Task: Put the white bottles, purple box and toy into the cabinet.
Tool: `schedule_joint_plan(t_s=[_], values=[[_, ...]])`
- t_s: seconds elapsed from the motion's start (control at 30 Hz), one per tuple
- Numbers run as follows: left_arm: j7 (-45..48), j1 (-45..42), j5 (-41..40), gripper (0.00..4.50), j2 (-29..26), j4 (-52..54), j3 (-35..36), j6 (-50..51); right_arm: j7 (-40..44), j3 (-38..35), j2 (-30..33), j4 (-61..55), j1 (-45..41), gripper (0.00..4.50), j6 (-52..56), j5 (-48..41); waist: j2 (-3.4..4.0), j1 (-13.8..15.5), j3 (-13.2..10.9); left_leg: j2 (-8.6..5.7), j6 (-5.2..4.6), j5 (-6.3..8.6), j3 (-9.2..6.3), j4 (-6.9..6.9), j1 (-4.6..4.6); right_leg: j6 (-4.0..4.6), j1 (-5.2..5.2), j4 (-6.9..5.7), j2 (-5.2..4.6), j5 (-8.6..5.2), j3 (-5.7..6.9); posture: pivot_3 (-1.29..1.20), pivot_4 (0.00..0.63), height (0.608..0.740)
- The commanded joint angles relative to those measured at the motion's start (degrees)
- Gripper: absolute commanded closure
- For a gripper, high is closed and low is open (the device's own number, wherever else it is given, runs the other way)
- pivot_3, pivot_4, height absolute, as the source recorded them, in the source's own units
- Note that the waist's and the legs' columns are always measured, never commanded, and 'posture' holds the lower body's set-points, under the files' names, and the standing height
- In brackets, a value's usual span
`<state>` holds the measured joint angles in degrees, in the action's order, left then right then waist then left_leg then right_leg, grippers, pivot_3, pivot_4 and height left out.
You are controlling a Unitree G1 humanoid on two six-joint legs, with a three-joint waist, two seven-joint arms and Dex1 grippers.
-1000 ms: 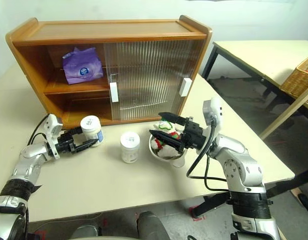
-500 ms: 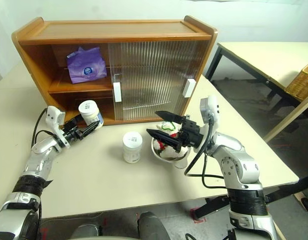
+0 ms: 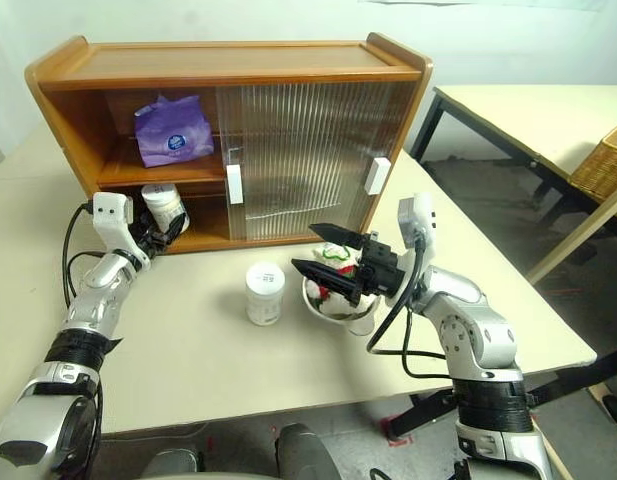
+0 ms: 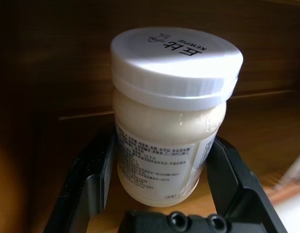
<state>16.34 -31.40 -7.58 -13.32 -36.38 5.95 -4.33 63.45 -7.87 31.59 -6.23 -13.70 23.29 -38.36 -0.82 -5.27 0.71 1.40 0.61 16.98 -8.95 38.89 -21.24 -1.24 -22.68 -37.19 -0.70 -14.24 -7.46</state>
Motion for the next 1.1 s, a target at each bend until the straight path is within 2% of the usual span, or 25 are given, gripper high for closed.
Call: schedule_joint_plan(t_s=[0.03,0.47,0.9,1.1], values=[[-3.4,-3.3,2.2,1.43,1.9,-2.6,-0.8,0.2,0.2,0.4,-0.1,-0.1,-0.5,0.0,-0.1,-0.2,-0.02,0.1,0.0,0.0,0.0,0.0,0.0,0.01,0.09,0.0,0.0,0.02,0.0,0.0,-0.01,-0.22,0.0,0.74],[-8.5,-11.6,5.1,1.43,3.9,-18.3,-0.8,-4.1,-0.3,0.1,0.0,-1.1,0.2,0.0,0.0,-0.3,-0.07,-0.5,0.0,-0.01,-0.01,0.01,0.0,-0.02,0.21,-0.03,0.05,0.03,0.0,0.0,-0.04,-0.24,0.0,0.74],[-10.6,-9.2,5.4,1.43,2.3,-15.7,0.2,-5.0,-0.6,0.1,0.0,-0.9,0.1,0.0,0.0,-0.3,-0.07,-0.9,0.0,-0.01,-0.01,0.01,0.0,-0.03,0.21,-0.05,0.06,0.03,0.0,-0.02,-0.04,-0.23,0.0,0.74],[-8.7,-8.6,5.7,1.43,2.8,-15.7,-0.8,-4.4,-0.4,0.5,-0.2,-0.2,-0.7,0.0,0.0,-0.2,-0.07,-0.7,0.0,-0.01,-0.01,0.01,0.0,-0.02,0.2,-0.05,0.06,0.03,0.0,-0.02,-0.03,-0.22,0.0,0.74]])
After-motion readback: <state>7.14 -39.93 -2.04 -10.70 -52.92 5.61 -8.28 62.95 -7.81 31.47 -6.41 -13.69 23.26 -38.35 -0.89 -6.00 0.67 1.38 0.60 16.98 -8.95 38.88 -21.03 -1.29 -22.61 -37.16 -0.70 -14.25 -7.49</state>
